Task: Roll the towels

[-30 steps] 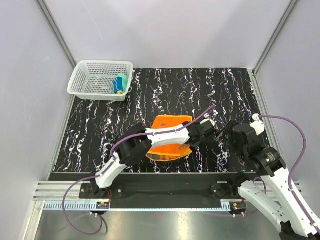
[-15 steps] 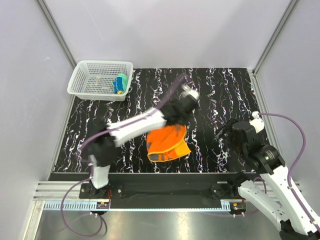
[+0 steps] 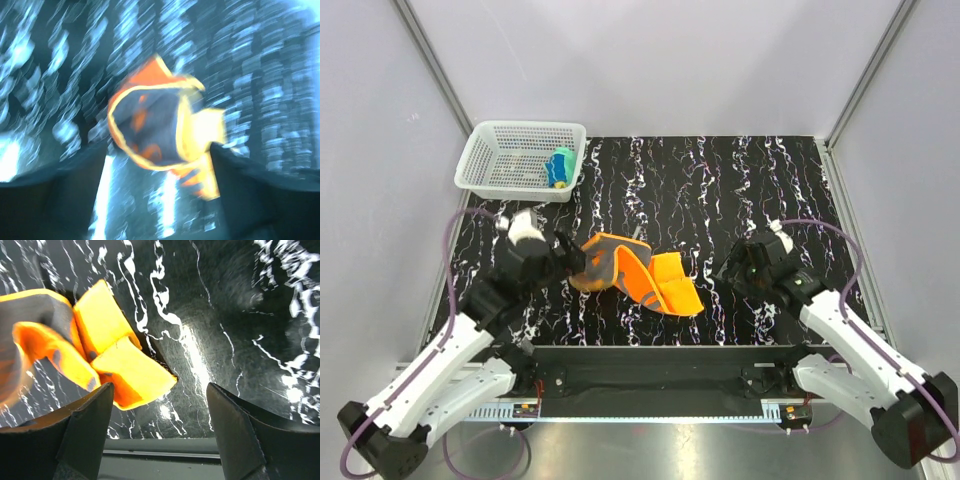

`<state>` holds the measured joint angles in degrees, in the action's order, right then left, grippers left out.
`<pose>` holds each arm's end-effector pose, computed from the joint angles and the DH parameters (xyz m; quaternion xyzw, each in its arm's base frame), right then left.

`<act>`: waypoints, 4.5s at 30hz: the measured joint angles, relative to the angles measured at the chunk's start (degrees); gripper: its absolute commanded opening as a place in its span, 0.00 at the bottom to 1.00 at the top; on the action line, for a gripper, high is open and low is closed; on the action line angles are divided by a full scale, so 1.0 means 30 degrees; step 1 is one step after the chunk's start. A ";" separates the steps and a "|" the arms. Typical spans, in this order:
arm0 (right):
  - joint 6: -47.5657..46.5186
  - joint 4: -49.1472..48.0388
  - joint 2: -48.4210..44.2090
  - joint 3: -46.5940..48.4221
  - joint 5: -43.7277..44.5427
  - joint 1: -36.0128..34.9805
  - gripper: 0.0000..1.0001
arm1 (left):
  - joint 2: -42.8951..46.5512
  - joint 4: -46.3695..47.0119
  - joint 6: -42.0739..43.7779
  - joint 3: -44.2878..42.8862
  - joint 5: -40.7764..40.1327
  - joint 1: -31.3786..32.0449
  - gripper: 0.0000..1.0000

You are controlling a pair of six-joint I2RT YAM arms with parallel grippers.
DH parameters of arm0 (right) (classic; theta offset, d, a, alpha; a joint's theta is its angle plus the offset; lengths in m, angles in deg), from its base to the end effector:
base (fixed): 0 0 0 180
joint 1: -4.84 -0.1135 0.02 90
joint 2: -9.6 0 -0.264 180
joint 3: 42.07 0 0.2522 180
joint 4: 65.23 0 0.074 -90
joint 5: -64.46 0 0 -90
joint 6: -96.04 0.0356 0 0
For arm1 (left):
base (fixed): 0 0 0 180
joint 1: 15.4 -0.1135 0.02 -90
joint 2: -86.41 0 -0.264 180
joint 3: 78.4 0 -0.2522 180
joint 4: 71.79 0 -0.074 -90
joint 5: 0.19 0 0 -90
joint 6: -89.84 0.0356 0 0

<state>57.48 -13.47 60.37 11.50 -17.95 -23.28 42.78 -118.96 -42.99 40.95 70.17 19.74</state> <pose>0.1581 0.0791 0.2479 0.2116 0.9105 0.1762 0.3085 0.1402 -0.0841 0.3155 -0.1422 0.8464 -0.1943 0.4751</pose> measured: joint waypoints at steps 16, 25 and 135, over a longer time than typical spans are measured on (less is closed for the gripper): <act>0.0007 -0.6390 0.7373 -0.1260 -0.3606 0.0000 0.82 | -0.0415 -0.1333 -0.2820 0.3759 0.1086 -0.0306 0.82; 0.0583 -0.7359 0.7468 -0.2426 -0.4736 0.0007 0.78 | -0.1144 0.0576 -0.5173 0.7322 0.3636 -0.0153 0.79; -0.3541 -0.1195 0.4401 -0.2994 -0.7941 0.9857 0.97 | -0.5836 0.3075 -0.2397 0.7038 0.5384 -0.5566 0.65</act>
<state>46.86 -17.06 73.57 2.52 -41.77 6.29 25.27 -109.73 -50.18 62.06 86.33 3.04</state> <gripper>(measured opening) 0.971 0.677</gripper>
